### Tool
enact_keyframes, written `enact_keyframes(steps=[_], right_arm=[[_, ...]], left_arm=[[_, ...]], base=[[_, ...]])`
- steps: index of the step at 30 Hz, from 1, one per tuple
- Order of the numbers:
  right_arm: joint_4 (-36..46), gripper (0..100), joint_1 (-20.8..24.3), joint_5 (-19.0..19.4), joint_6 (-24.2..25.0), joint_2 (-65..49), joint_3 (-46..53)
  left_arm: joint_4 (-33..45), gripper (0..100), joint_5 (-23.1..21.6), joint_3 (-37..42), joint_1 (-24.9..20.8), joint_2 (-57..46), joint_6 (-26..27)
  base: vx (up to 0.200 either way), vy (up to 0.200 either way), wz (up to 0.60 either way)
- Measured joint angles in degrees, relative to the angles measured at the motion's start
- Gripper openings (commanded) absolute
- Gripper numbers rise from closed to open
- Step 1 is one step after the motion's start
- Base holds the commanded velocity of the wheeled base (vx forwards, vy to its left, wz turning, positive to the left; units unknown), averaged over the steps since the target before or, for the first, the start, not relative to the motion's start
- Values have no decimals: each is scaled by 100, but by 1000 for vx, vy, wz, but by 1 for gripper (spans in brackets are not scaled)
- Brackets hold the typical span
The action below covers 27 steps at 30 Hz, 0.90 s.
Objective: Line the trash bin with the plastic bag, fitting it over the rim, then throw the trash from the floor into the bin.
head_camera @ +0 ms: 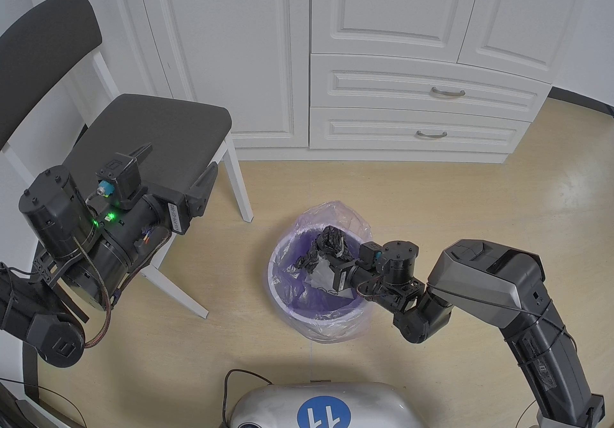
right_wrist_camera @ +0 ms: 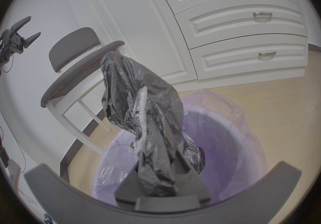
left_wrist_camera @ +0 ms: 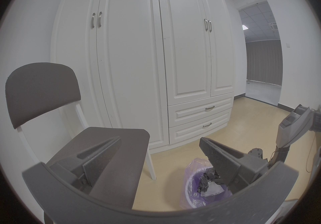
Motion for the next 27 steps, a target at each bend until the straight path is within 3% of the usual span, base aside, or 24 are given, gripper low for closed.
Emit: enact_keyframes(steps=[19, 27], right_arm=[[-174, 100, -23, 128, 347, 15, 11], [-196, 100, -246, 300, 358, -418, 205]], left_arm=[[5, 100, -2, 0, -6, 11, -2], [5, 100, 0, 9, -11, 33, -2]], base=[[0, 0, 0], [0, 0, 0]])
